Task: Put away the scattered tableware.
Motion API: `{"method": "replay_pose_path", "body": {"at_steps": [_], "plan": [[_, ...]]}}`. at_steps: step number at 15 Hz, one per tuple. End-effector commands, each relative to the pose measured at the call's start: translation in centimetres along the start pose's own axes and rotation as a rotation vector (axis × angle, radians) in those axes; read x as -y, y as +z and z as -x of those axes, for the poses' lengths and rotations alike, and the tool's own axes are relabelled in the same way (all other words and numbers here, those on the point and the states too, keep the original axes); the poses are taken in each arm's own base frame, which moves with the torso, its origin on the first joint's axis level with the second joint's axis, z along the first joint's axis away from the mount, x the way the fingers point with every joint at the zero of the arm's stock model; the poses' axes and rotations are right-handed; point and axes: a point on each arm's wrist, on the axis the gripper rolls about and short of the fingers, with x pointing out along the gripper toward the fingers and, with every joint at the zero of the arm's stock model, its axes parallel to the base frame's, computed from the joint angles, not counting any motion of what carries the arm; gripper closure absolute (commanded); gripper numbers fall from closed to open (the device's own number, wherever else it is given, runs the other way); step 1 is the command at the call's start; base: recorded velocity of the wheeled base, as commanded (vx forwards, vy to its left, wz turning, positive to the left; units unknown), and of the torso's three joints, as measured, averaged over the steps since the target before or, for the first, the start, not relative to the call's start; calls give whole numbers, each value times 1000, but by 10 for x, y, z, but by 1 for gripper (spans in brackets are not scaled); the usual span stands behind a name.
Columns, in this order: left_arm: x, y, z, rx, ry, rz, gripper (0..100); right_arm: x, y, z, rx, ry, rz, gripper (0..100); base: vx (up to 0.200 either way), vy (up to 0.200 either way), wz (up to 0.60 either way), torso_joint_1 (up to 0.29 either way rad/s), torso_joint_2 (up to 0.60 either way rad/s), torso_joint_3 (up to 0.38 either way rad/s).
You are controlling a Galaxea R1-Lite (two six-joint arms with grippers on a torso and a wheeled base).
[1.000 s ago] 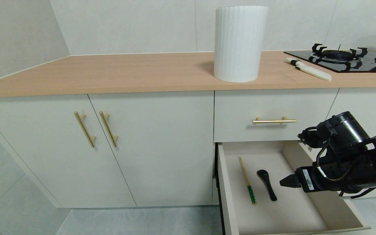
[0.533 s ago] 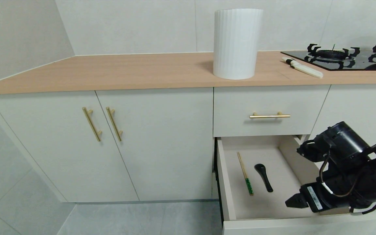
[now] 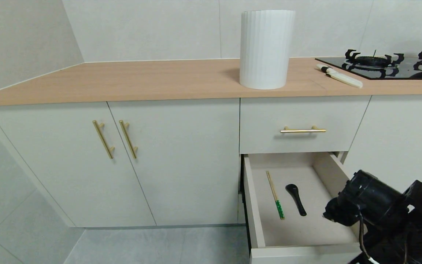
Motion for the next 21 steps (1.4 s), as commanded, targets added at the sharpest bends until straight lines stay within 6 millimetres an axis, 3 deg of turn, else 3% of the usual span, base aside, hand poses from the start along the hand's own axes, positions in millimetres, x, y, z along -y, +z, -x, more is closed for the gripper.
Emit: {"method": "replay_pose_path", "body": {"at_steps": [1,5,9,21], "plan": [[0,0,0,-1,0,0,0,-12,-4,-18,-169,-32,106,0,0,0,0,0,0,0],[0,0,0,-1,0,0,0,-17,5,-38,-239,-65,115,0,0,0,0,0,0,0],[0,0,0,-1,0,-1,0,-10,19,-51,-209,-79,47,0,0,0,0,0,0,0],[0,0,0,-1,0,-1,0,4,58,-67,-58,-145,-200,0,0,0,0,0,0,0]]}}
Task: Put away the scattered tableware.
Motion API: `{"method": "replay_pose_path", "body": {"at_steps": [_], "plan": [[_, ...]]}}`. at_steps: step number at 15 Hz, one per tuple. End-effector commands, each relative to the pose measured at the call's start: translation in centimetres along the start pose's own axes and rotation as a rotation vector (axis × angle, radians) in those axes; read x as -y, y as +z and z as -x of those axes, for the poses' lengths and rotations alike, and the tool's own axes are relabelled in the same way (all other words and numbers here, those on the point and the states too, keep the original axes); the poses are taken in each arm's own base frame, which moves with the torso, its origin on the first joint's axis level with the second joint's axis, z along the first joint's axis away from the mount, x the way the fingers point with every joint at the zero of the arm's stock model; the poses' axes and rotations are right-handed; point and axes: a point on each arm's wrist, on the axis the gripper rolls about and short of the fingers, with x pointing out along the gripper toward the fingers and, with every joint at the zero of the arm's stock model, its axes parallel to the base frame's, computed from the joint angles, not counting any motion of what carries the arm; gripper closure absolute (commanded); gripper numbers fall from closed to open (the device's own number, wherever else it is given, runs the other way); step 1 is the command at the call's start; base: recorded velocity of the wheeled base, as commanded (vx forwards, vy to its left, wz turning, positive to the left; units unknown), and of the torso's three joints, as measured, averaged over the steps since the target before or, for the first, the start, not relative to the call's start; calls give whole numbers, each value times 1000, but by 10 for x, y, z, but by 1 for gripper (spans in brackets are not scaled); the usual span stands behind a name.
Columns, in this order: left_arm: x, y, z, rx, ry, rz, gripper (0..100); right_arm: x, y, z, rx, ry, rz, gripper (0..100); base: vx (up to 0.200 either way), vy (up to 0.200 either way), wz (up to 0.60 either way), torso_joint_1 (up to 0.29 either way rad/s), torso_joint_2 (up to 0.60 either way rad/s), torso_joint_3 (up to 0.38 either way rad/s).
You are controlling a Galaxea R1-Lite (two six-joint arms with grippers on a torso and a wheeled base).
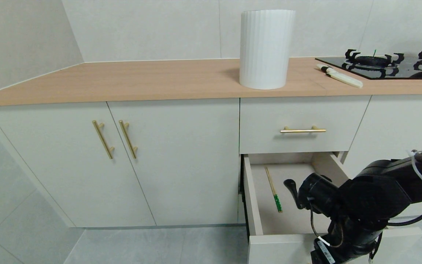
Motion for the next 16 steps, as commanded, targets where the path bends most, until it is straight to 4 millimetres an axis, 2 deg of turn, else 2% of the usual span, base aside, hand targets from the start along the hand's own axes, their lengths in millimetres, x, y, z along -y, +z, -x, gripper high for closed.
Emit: {"method": "replay_pose_path", "body": {"at_steps": [1,8,16], "plan": [[0,0,0,-1,-1,1,0,1,5,-7,9,-15,-28,0,0,0,0,0,0,0],[0,0,0,-1,-1,1,0,7,31,-28,180,-77,-149,0,0,0,0,0,0,0],[0,0,0,-1,-1,1,0,18,75,-69,459,-57,-336,0,0,0,0,0,0,0]]}}
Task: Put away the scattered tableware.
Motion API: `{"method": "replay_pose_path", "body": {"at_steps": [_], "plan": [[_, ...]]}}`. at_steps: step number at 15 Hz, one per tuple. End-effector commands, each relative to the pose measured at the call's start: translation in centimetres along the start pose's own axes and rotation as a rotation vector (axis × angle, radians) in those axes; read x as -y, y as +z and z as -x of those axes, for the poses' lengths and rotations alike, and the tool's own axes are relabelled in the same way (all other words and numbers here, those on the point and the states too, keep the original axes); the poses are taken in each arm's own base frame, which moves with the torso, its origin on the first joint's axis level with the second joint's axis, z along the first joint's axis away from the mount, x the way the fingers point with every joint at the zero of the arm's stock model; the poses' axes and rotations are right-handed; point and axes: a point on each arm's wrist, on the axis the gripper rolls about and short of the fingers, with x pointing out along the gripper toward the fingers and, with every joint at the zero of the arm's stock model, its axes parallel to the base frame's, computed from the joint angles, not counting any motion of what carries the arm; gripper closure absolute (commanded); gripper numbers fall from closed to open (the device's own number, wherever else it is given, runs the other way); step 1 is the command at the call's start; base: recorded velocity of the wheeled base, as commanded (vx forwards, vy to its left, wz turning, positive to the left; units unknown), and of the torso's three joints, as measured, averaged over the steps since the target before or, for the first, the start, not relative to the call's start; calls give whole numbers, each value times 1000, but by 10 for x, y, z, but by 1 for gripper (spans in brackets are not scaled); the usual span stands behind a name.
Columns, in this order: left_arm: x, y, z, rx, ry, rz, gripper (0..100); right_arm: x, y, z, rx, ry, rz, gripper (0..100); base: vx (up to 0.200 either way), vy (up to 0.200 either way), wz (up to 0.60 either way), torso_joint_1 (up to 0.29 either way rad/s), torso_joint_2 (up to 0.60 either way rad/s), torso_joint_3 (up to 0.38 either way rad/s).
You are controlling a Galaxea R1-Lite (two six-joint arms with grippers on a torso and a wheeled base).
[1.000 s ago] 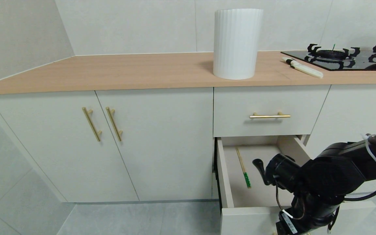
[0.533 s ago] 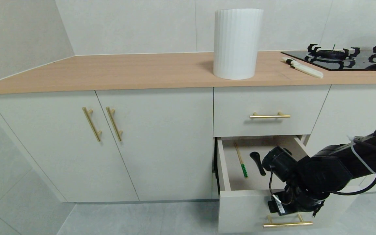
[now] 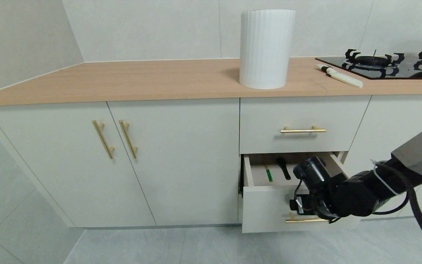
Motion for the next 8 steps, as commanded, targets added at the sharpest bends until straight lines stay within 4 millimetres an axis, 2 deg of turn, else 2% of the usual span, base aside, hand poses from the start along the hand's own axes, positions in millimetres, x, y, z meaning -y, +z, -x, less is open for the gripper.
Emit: {"method": "replay_pose_path", "body": {"at_steps": [1,8], "plan": [[0,0,0,0,-1,0,0,2,-4,-23,8,-20,-24,0,0,0,0,0,0,0],[0,0,0,0,-1,0,0,12,17,-64,253,5,-187,0,0,0,0,0,0,0]]}}
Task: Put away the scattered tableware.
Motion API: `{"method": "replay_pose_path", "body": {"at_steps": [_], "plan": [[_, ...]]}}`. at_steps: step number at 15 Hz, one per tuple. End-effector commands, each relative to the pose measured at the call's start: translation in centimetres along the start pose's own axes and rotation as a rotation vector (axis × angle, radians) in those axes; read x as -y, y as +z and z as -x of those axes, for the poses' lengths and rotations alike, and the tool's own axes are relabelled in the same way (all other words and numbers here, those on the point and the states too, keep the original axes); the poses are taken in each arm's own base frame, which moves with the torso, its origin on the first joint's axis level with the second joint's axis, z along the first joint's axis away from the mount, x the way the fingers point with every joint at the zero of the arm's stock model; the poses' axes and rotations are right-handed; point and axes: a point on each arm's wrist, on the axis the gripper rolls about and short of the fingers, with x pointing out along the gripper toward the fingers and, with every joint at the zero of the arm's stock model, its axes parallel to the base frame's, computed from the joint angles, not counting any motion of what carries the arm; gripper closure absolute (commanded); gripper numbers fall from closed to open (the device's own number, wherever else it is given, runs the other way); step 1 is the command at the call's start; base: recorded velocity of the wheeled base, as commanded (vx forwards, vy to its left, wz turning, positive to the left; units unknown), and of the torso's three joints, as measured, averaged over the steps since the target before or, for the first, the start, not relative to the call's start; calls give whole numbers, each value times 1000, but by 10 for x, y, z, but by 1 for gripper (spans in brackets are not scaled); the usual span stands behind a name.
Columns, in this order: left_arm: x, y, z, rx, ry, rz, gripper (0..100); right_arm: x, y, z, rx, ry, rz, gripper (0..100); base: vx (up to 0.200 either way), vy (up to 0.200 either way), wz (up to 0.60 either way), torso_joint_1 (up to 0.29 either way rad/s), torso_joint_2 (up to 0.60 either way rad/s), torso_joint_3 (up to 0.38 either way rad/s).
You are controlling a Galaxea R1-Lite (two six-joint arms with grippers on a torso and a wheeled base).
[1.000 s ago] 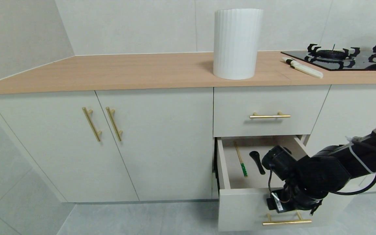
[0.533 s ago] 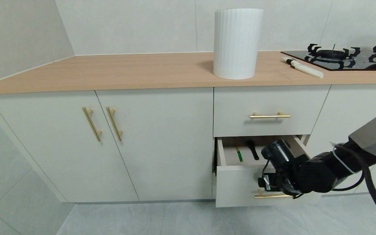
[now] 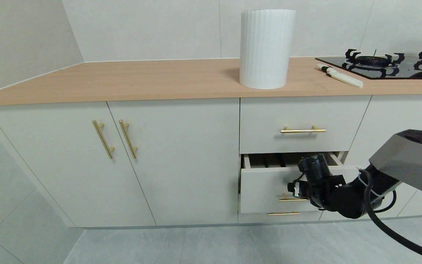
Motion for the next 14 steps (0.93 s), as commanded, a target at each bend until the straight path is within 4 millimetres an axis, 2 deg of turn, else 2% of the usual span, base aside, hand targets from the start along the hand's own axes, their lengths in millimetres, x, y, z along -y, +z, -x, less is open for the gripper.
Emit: {"method": "replay_pose_path", "body": {"at_steps": [1,5,14], "plan": [[0,0,0,0,0,-1,0,5,-2,-21,77,5,-48,0,0,0,0,0,0,0],[0,0,0,0,0,-1,0,10,0,-34,136,8,-90,0,0,0,0,0,0,0],[0,0,0,0,0,0,0,12,9,-47,245,27,-154,0,0,0,0,0,0,0]]}}
